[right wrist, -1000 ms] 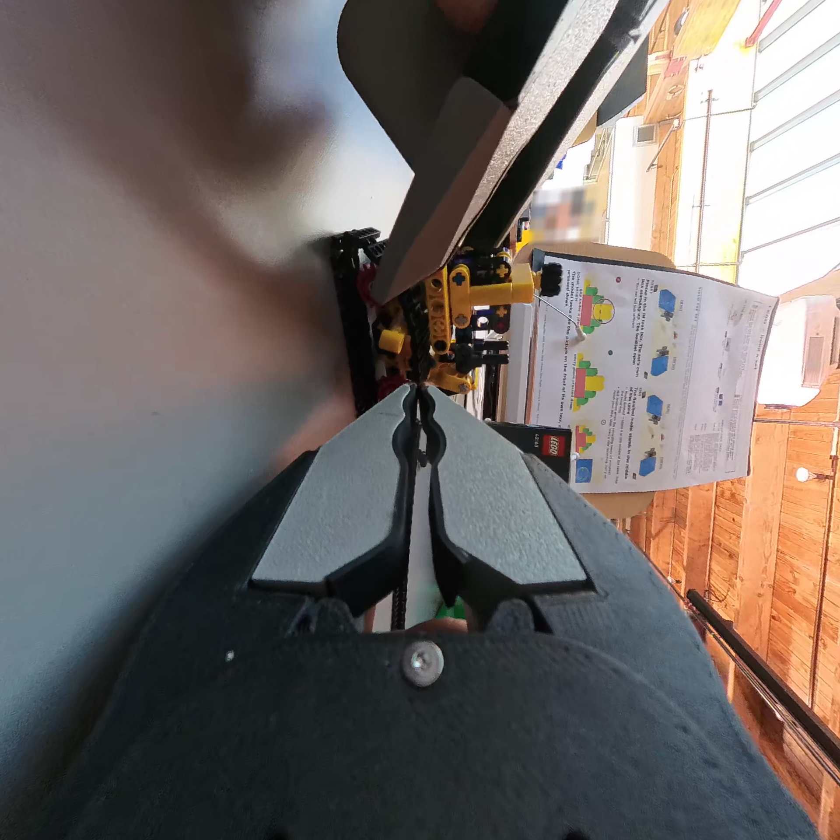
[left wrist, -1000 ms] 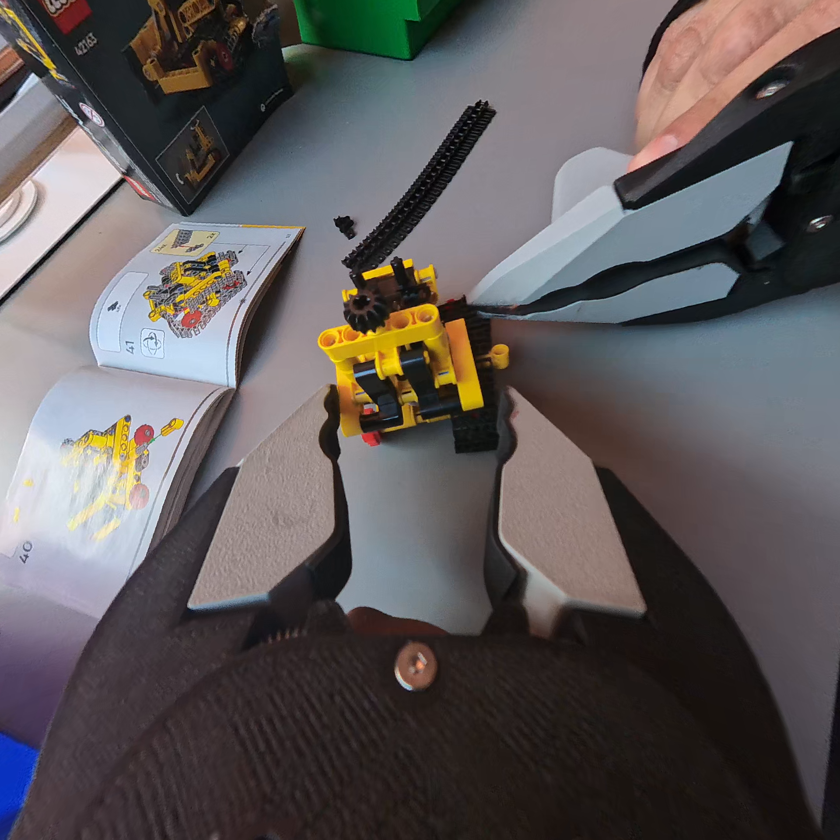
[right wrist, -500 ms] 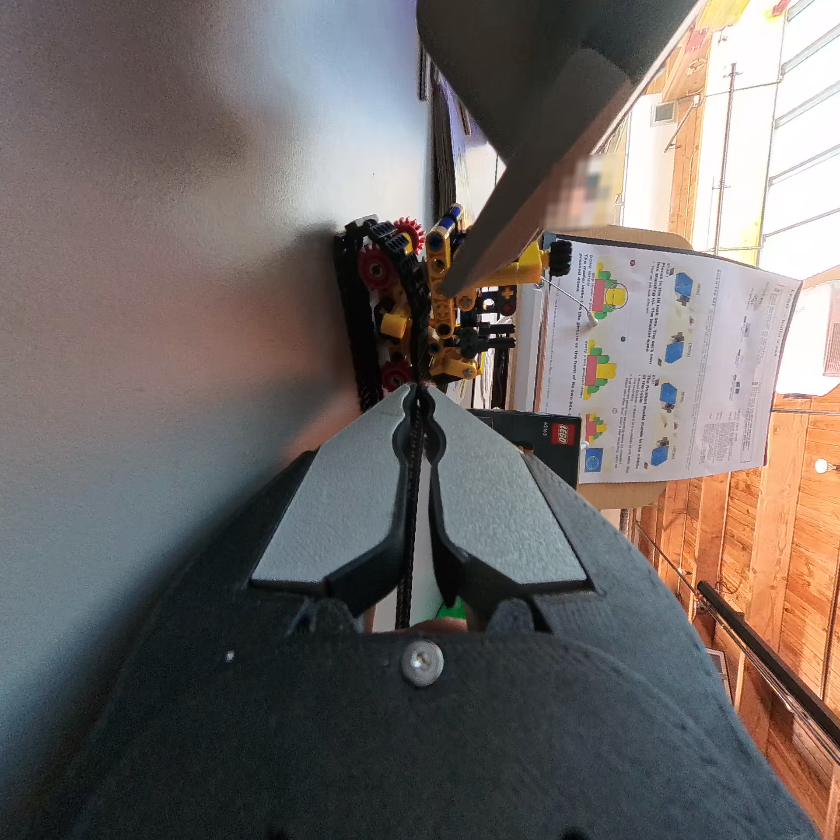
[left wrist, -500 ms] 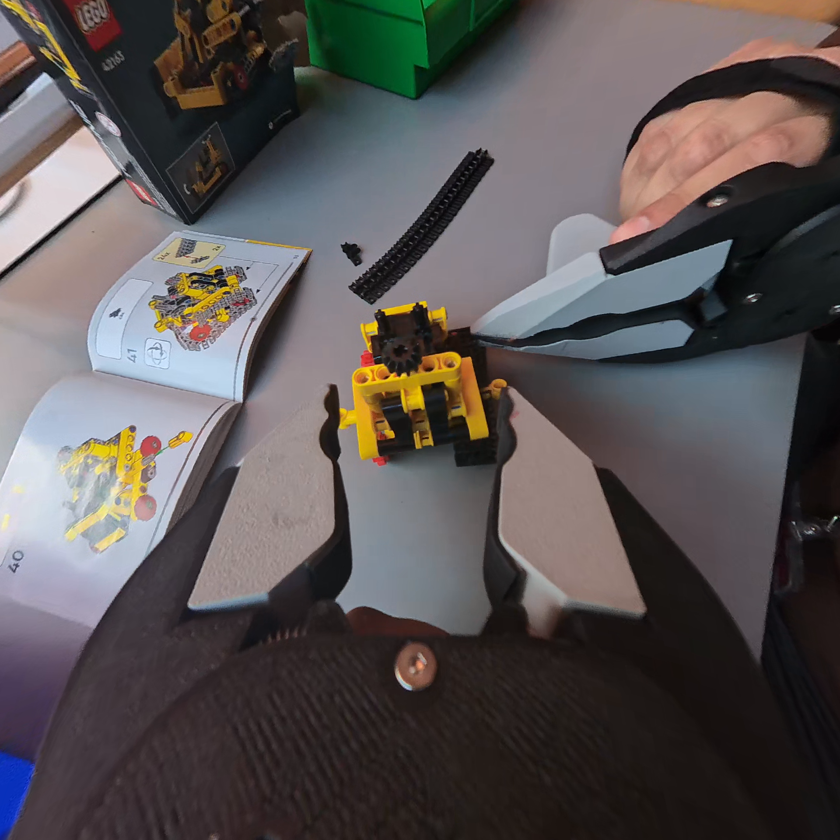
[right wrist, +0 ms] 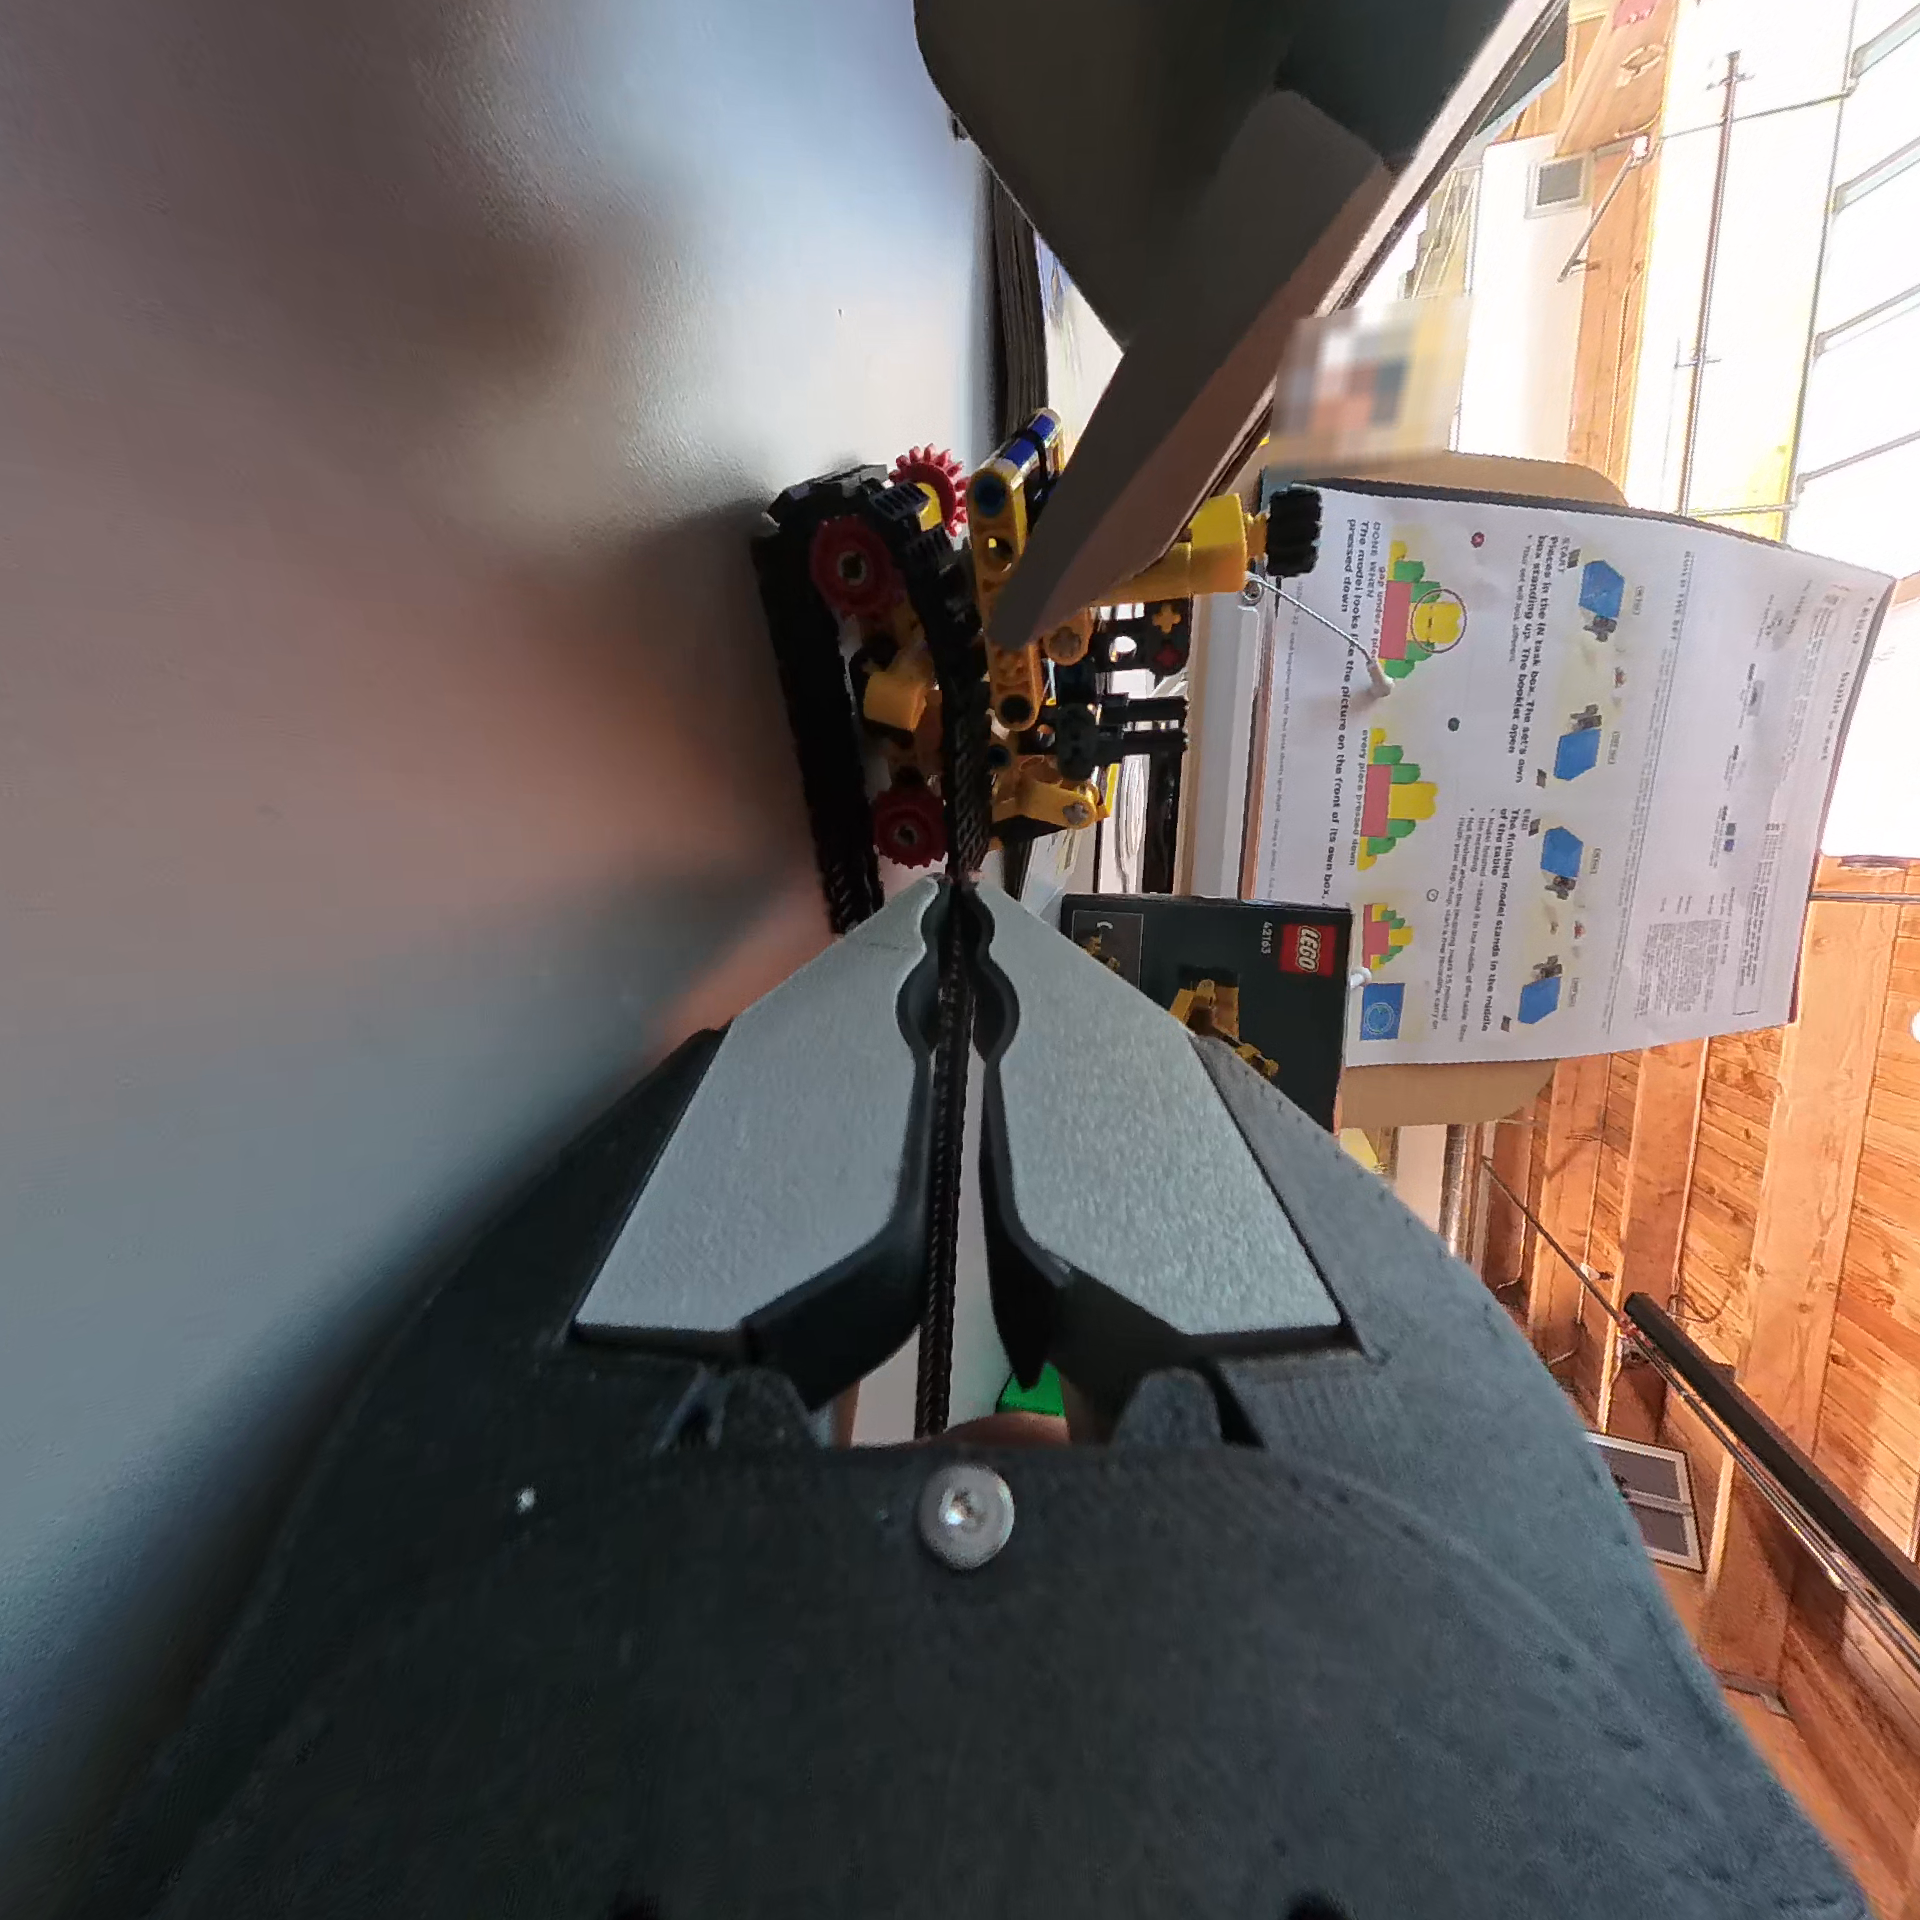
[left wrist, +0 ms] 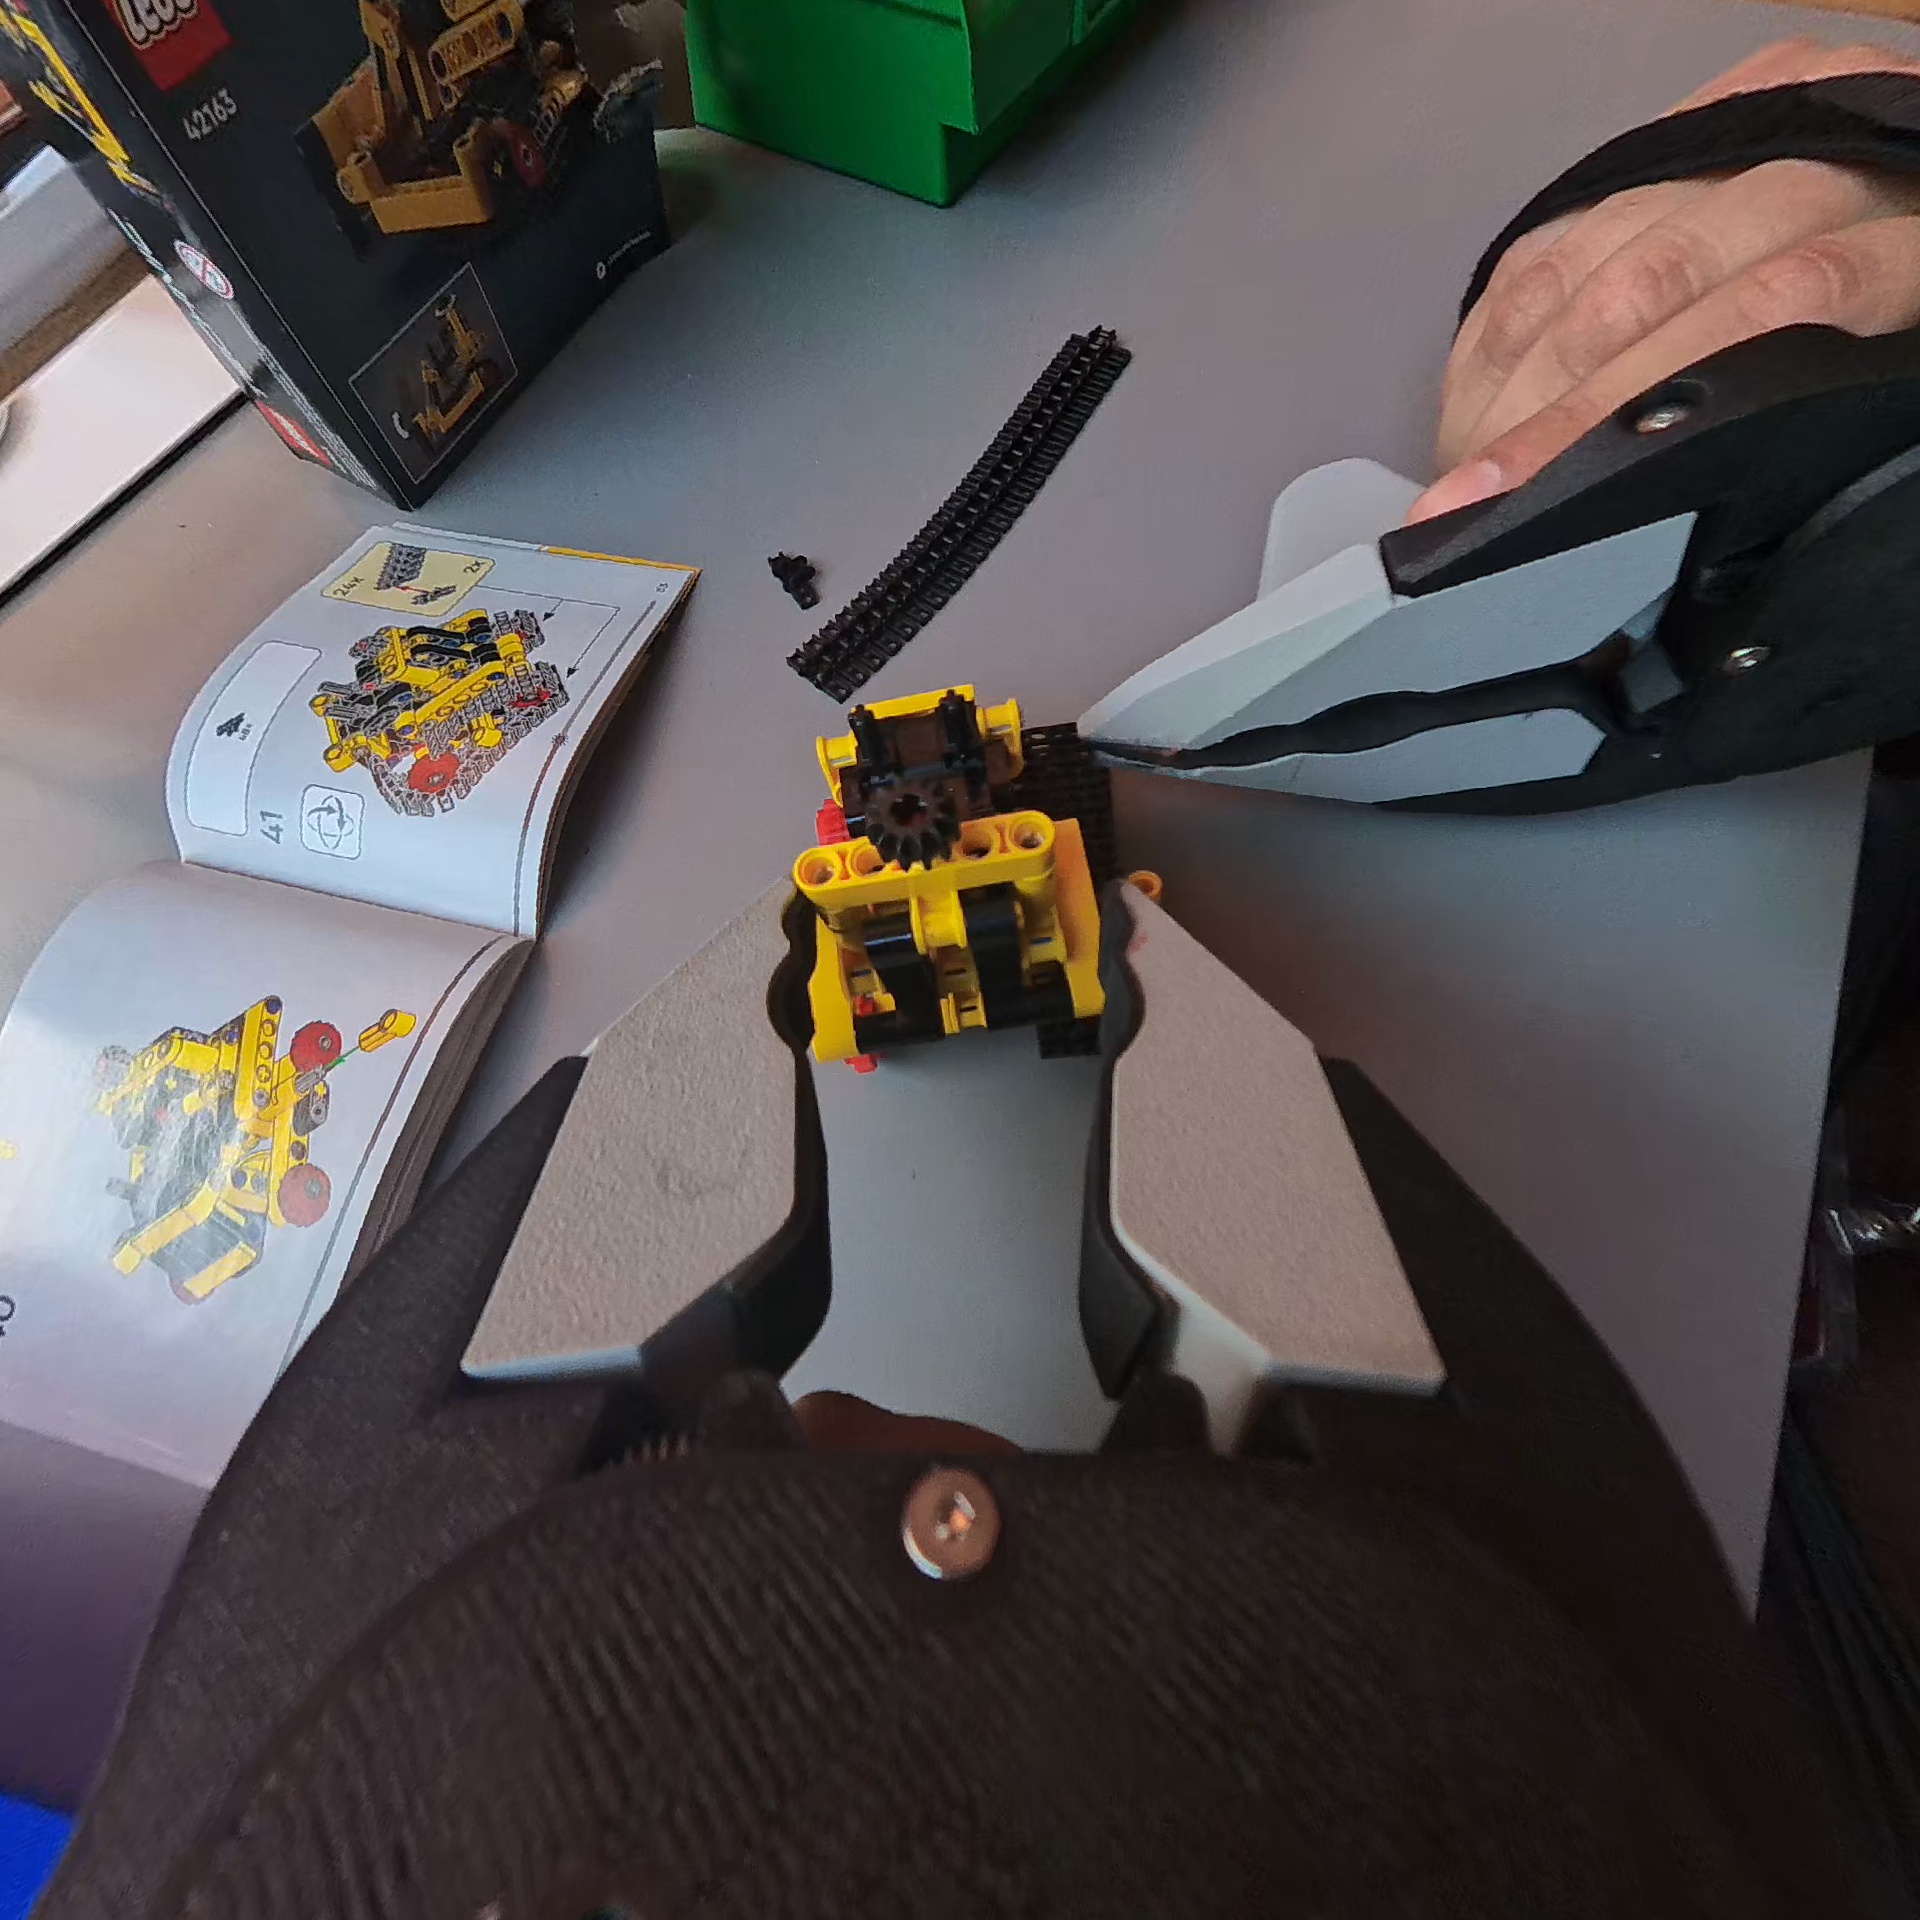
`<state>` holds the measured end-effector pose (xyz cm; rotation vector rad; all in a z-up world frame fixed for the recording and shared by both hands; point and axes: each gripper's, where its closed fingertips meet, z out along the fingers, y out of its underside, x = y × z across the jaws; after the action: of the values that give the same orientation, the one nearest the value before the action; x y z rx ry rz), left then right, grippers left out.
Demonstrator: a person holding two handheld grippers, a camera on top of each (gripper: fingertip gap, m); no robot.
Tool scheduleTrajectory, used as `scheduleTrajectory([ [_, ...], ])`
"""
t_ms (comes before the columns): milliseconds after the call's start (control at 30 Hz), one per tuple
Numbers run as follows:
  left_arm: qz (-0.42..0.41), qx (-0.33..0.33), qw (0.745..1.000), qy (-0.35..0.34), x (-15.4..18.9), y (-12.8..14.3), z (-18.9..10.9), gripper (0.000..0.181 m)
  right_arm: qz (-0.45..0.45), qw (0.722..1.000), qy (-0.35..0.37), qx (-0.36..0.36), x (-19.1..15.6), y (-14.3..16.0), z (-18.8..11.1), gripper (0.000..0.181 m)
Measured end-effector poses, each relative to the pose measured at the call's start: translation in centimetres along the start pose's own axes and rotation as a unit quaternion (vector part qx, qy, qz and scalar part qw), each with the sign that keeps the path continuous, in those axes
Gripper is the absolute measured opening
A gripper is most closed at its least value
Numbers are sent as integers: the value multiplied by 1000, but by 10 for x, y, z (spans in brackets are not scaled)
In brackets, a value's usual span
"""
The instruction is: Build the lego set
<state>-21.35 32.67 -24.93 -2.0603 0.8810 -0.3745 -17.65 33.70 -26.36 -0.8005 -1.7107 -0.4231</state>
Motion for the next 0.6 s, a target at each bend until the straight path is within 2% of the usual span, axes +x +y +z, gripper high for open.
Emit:
scheduleTrajectory([
  [33, 0, 0, 1000, 0, 0, 0, 0, 52, 2, 1000, -1, -1, 0, 1, 0, 0],
  [367, 0, 1, 1000, 2, 1, 0, 1, 51, 31, 999, -32, -2, -8, 8, -2, 0],
  [500, 1, -1, 1000, 6, 1, 0, 0, 52, 106, 991, -79, -8, -11, 24, 0, 0],
  [600, 2, -4, 1000, 10, 1, 0, 0, 52, 194, 976, -96, -29, -1, 50, 5, 0],
])
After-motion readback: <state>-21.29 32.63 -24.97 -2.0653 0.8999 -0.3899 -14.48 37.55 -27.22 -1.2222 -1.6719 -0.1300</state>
